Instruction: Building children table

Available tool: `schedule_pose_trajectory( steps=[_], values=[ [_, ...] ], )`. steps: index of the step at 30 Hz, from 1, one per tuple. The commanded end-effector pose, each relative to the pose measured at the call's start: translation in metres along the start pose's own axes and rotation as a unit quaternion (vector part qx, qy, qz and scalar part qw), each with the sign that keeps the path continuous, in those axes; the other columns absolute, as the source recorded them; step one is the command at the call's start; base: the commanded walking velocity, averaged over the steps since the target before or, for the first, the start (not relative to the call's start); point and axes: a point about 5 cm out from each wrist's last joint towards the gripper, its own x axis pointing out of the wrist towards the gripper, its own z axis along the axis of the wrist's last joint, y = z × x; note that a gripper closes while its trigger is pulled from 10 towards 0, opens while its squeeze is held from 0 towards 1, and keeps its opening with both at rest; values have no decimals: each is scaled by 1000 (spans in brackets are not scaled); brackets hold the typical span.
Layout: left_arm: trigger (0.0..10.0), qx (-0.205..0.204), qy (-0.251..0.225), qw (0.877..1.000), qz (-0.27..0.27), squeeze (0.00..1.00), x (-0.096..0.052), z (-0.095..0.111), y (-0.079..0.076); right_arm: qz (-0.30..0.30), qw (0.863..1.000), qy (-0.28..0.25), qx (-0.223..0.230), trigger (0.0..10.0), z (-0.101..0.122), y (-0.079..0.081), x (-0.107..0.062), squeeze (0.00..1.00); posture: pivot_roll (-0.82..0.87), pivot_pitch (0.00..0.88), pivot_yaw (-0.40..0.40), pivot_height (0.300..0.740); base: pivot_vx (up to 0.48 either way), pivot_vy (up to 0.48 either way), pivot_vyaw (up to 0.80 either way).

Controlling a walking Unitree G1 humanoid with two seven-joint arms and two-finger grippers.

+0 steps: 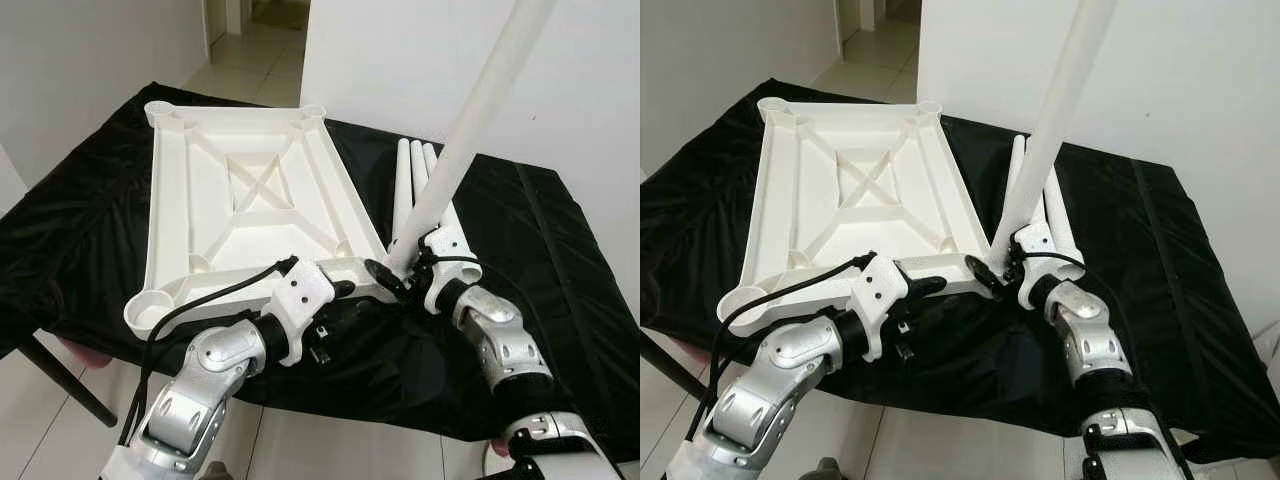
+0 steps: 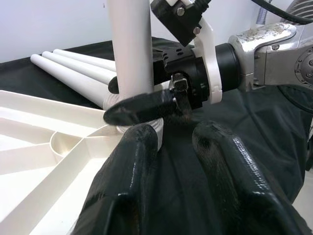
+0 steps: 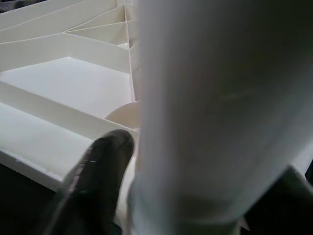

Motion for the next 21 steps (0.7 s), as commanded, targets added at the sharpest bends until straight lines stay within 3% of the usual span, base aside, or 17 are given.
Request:
schedule_pose_trajectory(
  steps=[1,10,12,21],
  values=[
    [10000,-6,4,1000,27,0,2,-1,3,18,1000,13,10,0,-8,2,0,0,163,37,-107,740,0,0,0],
    [10000,-9,4,1000,24,0,2,0,1,18,1000,5,22,0,-11,-4,-1,0,161,52,-101,740,0,0,0],
    [10000,-10,4,1000,24,0,1,0,0,-4,1000,16,25,10000,-16,-1,-2,0,158,57,-104,740,0,0,0],
    [10000,-16,4,1000,23,0,2,-1,-2,-71,996,2,47,10000,-20,19,4,0,148,62,-103,740,0,0,0]
  ],
)
